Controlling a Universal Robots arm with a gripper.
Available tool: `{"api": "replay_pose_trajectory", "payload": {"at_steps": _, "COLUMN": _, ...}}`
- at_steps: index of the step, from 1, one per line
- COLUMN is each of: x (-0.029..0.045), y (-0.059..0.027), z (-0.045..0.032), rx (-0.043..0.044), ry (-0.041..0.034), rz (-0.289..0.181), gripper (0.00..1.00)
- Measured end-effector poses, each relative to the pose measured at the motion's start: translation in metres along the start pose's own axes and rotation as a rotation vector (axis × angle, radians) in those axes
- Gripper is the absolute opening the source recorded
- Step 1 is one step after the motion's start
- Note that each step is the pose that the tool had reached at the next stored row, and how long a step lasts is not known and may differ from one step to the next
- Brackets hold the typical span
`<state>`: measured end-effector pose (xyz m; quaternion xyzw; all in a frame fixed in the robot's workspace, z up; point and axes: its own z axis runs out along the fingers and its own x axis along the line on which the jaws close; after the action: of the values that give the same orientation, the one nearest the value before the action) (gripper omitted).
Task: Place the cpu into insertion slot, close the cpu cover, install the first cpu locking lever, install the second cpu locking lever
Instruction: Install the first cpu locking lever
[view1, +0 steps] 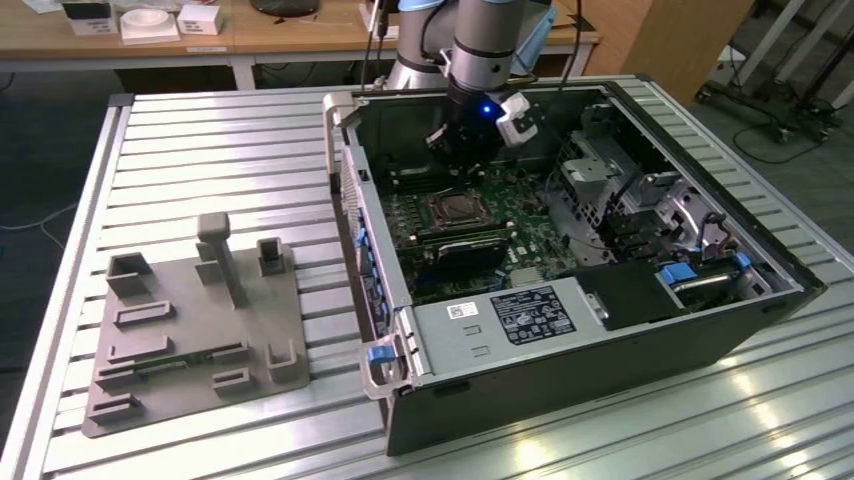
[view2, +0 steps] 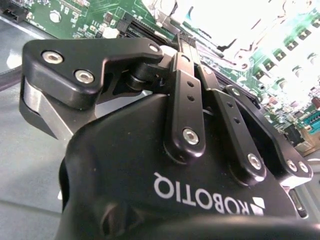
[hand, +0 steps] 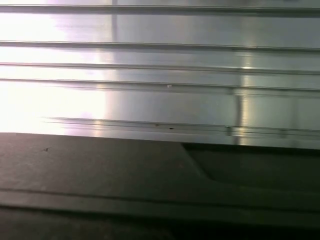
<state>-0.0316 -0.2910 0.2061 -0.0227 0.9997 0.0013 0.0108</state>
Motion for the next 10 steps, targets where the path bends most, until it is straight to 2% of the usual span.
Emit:
{"api": "replay_pose_trajectory", "payload": {"at_steps": 3, "x": 0.0, "y": 0.0, "z": 0.0009, "rx": 0.0028, "ry": -0.0001, "rz": -0.001, "gripper": 0.1}}
{"api": "replay_pose_trajectory", "payload": {"at_steps": 10, "x": 0.0, "y": 0.0, "z": 0.0038, "rx": 0.0206, "ry": 0.0009, "rz": -0.002, "gripper": 0.1}}
